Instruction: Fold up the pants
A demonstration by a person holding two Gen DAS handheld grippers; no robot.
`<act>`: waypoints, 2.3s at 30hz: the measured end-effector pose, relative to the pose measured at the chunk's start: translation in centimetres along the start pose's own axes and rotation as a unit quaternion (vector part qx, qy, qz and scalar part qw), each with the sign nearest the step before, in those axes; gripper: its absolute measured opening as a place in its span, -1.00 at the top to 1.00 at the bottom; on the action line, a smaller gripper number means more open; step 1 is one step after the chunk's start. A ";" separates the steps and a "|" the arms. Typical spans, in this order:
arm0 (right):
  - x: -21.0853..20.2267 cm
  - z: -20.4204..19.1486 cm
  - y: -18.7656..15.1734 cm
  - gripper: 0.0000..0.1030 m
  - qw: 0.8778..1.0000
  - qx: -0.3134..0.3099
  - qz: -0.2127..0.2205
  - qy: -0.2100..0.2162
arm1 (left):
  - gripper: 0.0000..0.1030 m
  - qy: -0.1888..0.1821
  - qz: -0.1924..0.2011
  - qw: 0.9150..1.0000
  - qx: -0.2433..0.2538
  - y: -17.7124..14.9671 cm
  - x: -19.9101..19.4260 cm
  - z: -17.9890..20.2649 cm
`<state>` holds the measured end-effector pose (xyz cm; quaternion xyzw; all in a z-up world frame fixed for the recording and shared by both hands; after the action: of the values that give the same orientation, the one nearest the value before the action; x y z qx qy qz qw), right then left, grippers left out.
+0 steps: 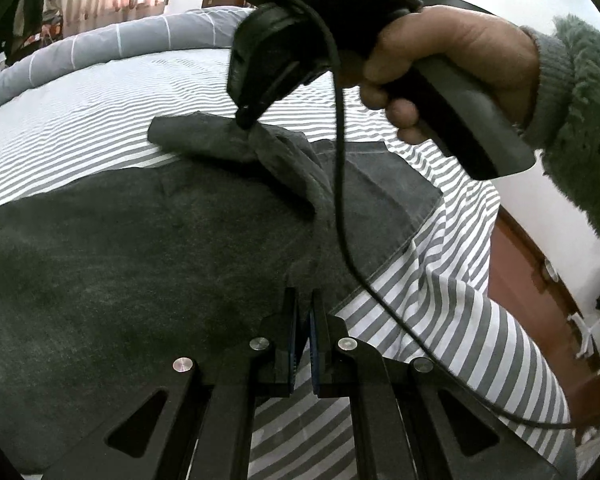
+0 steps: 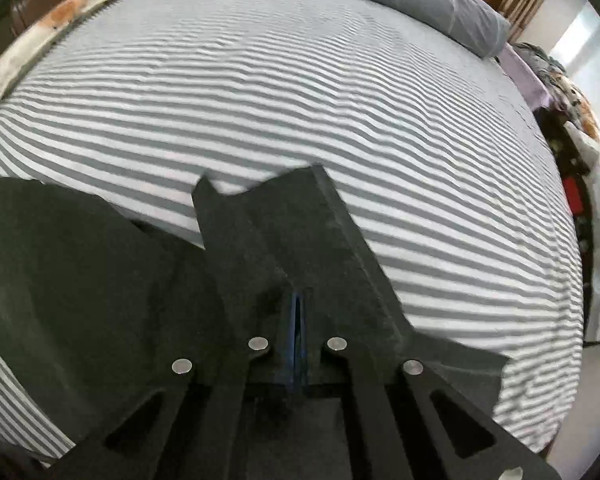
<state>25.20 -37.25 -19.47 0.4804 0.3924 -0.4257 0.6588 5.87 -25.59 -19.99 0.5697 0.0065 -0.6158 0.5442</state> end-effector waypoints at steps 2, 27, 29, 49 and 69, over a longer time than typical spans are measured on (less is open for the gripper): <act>-0.1 0.2 -0.4 1.00 1.000 0.002 0.001 -0.013 | 0.91 0.002 -0.001 1.000 0.003 -0.1 0.1 0.1; 0.0 12.1 -22.6 0.90 0.884 0.434 0.061 0.162 | 0.90 0.052 -0.020 0.996 0.068 -0.5 1.3 1.0; 0.1 12.7 -23.1 0.88 0.876 0.444 0.070 0.173 | 0.90 0.056 -0.020 0.996 0.069 -0.2 1.4 1.1; 1.9 16.6 -28.6 0.11 0.729 0.602 0.172 0.277 | 0.90 0.089 -0.063 0.990 0.093 -1.2 3.7 1.8; 2.3 17.1 -27.0 0.90 0.773 0.564 0.149 0.249 | 0.90 0.096 -0.075 0.989 0.088 -1.6 4.8 1.7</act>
<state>2.45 -59.00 -25.75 0.9074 0.1558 -0.3330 0.2037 4.80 -29.21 -23.77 0.6696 0.0475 -0.5955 0.4413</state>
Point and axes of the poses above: each gripper's, at about its wrist camera, not at the fingertips, and x roughly the way its jaws point, z to its right, y to its top, the point moved 8 cm from there along x, roughly the way its jaws point, and after that the axes turned 9 degrees about -x, right-handed, at the moved point
